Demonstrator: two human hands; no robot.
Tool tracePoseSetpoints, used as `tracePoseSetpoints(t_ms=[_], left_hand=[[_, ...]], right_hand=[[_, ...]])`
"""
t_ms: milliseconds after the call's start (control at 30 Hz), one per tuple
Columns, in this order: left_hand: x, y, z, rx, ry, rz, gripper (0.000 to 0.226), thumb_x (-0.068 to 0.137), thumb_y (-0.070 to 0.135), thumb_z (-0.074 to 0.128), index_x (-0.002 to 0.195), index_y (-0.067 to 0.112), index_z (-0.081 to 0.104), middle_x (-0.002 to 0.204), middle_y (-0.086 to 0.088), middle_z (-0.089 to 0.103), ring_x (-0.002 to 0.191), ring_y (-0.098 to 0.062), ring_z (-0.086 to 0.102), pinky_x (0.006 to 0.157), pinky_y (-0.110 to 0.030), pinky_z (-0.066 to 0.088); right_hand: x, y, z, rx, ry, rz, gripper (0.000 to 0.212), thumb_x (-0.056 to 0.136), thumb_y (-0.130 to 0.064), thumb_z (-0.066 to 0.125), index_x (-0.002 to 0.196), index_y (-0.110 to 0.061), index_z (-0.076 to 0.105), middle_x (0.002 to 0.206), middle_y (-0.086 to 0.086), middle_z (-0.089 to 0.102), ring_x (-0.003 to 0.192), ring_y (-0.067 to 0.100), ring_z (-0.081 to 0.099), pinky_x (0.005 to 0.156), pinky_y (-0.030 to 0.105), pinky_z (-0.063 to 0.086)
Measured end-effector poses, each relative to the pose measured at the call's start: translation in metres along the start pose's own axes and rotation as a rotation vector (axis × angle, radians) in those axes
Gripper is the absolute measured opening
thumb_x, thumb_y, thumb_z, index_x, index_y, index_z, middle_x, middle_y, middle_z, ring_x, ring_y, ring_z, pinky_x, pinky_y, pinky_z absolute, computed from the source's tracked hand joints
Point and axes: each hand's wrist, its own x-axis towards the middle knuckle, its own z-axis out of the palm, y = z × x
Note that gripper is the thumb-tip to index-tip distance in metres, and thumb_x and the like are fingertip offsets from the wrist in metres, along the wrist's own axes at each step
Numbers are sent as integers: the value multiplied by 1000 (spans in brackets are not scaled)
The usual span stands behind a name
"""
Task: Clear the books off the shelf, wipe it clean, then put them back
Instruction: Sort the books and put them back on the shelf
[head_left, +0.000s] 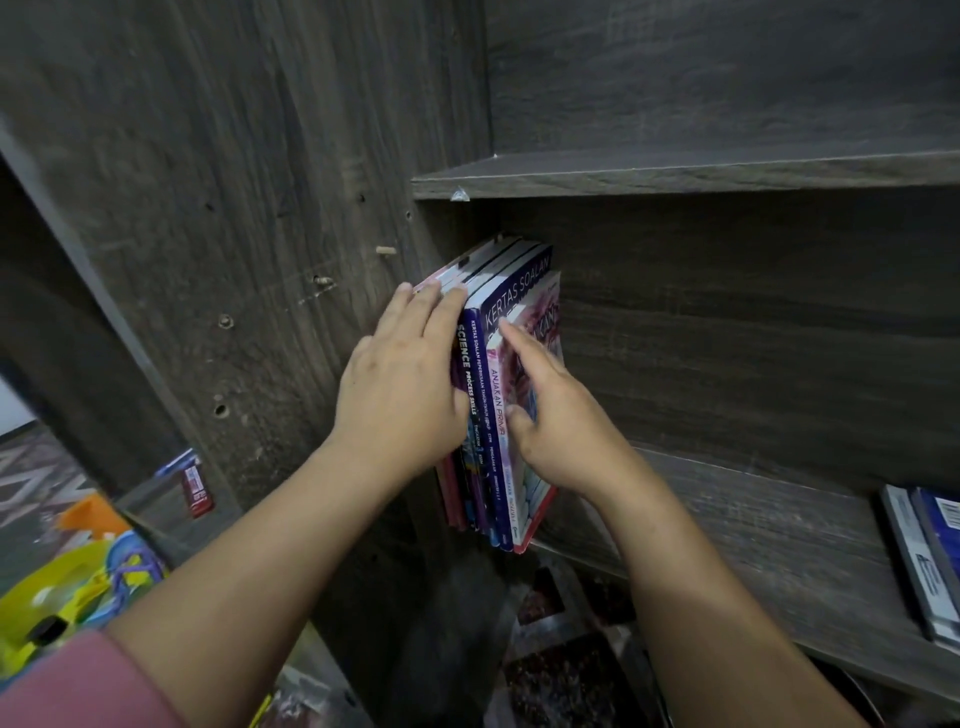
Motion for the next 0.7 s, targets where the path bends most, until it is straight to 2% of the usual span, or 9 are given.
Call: tracePoseSetpoints(t_ms=[67,167,200,267,333,433,500,567,700], left_hand=[[0,1,-2,-35,3,-10,73,81,23,58,149,17,31,156,-3,29,147,-20,17,114,-43,28],[-7,5,-9,-37,79,-8,52,80,27,60,130,16,51,150,-4,40,142,-24,29,108,-44,34],[-9,7,-14,-33,132,1,39,80,28,60,116,15,56,144,-5,46,137,-26,37,102,-44,38],[-14,14,-25,-67,203,-17,18,81,30,60,87,14,54,127,-6,57,116,-26,53,85,-38,44],[-17,21,-34,-101,170,-78,25,84,35,59,72,19,44,109,-2,57,95,-25,59,72,-31,39],[-13,28,-36,-129,42,-209,27,86,35,64,93,19,44,99,0,53,89,-25,59,69,-29,34],[-10,29,-36,-158,-65,-285,49,86,28,68,118,16,34,100,-4,57,85,-29,58,68,-32,36],[-8,32,-38,-121,-224,-303,71,86,22,67,138,15,19,94,-7,55,81,-30,53,69,-36,38],[-12,25,-49,11,-351,-275,77,87,23,63,147,21,14,88,-7,48,83,-31,51,70,-37,40]], right_hand=[[0,-2,-1,10,-8,1,82,93,-3,52,152,-43,11,159,-17,15,143,1,18,115,24,20],[0,-6,-3,48,-17,28,83,91,0,50,149,-48,15,155,-12,29,133,8,41,110,35,38],[0,-7,-5,61,-20,44,83,90,0,50,146,-52,16,150,-10,38,121,10,52,102,37,46],[1,-7,-8,72,-27,65,81,90,-1,51,142,-56,20,130,-12,53,91,1,62,80,29,53],[1,-8,-10,59,-33,80,78,90,-2,51,140,-55,23,111,-16,55,76,-4,61,66,21,48],[4,-9,-7,38,-11,93,75,90,-6,54,138,-55,23,119,-9,56,92,9,62,78,32,52],[5,-10,-5,33,-16,109,74,91,-6,54,137,-55,22,114,-2,60,89,14,65,78,39,55],[7,-11,-5,41,-25,115,72,91,-7,52,138,-53,22,110,0,60,86,14,65,77,38,54],[11,-16,-4,29,-1,83,62,92,-17,51,145,-36,24,140,3,47,114,21,55,89,31,42]])
